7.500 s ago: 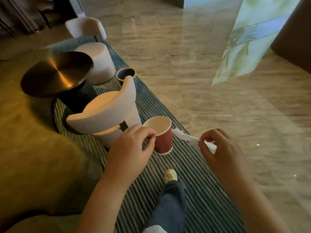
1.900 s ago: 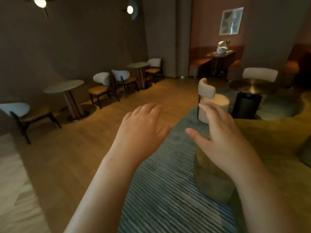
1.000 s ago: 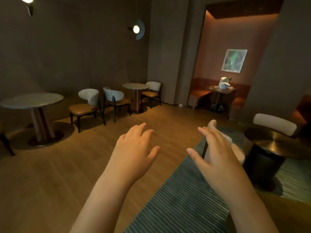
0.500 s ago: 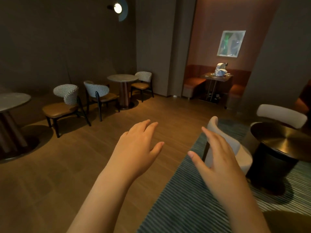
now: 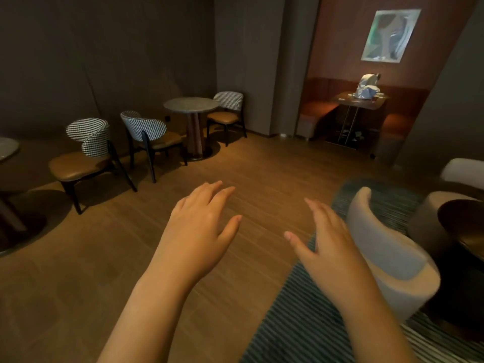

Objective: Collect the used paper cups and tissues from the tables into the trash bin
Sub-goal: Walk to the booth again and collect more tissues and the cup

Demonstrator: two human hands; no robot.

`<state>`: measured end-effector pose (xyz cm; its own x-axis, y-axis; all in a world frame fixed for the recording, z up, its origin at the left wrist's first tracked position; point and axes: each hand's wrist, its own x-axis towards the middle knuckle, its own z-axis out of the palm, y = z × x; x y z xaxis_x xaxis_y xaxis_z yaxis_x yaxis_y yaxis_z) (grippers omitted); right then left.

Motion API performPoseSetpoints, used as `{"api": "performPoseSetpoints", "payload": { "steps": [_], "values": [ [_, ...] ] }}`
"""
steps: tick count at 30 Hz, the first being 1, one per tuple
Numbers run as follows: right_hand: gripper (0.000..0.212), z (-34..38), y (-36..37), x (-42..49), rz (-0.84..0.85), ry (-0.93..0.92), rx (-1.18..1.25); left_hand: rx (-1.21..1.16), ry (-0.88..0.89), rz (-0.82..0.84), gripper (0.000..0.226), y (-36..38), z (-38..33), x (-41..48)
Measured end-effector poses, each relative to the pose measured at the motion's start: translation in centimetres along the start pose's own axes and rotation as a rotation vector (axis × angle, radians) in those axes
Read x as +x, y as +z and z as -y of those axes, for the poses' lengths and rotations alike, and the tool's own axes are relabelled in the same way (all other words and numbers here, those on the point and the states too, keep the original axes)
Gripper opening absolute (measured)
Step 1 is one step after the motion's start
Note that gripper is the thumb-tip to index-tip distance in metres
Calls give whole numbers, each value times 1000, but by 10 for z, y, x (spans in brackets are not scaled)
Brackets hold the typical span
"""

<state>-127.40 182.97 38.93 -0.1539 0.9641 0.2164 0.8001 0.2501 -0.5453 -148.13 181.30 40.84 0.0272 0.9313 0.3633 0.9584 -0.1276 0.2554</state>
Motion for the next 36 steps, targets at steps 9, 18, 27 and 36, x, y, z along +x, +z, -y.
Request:
{"api": "performPoseSetpoints", "payload": {
  "steps": [9,18,27,36],
  "values": [
    [71,-8,57,221,-103,0,-11,-139,-16,-7,57,66,104,197],
    [70,-75,81,384,-181,105,1,-200,112,16,53,148,114,388],
    [73,-206,69,585,-186,193,-7,-110,152,73,55,265,72,608],
    [71,-289,46,772,-220,152,-11,-99,176,64,56,337,37,798]
  ]
}}
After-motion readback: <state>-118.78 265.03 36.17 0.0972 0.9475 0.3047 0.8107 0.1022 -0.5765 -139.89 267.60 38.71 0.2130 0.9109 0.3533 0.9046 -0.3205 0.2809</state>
